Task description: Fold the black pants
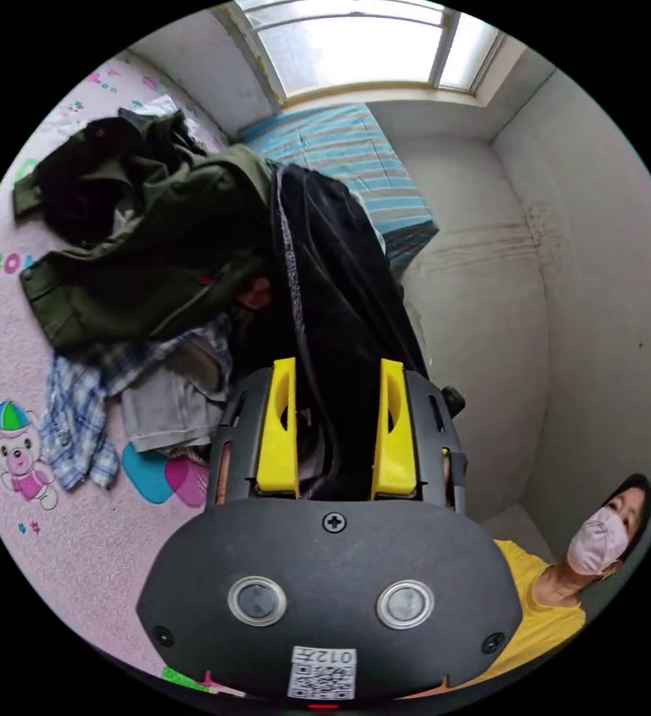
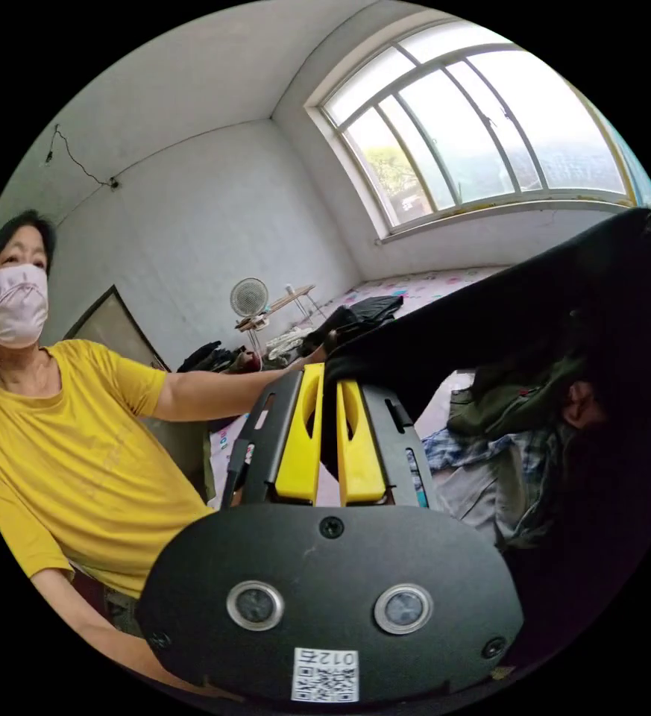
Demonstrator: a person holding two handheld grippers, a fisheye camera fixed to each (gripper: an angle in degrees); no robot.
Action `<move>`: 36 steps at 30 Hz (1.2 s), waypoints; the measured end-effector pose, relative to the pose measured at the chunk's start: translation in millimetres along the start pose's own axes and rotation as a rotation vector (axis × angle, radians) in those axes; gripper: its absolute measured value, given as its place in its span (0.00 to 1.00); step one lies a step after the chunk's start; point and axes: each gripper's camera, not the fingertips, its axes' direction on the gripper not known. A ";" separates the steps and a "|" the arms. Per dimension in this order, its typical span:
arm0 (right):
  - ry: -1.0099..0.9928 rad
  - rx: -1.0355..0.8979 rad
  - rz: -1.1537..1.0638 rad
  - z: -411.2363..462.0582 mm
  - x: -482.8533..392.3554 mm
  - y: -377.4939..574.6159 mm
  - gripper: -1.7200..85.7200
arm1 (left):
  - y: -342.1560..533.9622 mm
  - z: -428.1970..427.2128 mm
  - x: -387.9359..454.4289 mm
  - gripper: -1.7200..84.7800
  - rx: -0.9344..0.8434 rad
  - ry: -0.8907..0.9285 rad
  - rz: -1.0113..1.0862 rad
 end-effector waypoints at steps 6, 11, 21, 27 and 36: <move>-0.102 -0.077 -0.006 16.1 -17.4 40.3 0.03 | 32.8 14.5 -13.4 0.18 -0.163 0.316 -0.023; -0.189 -0.117 0.037 45.2 -25.2 64.1 0.03 | 106.5 -52.2 -7.5 0.11 0.033 0.343 0.096; -0.423 -0.374 0.167 187.8 -54.3 90.5 0.03 | 283.5 -254.3 41.7 0.10 0.171 -0.097 0.237; -0.442 -0.377 0.235 220.1 -58.0 92.2 0.03 | 390.3 -310.1 78.6 0.10 -0.003 -0.411 0.209; -0.231 -0.319 0.393 225.9 -39.3 96.4 0.03 | 537.7 -425.9 48.8 0.10 0.218 -0.521 -0.302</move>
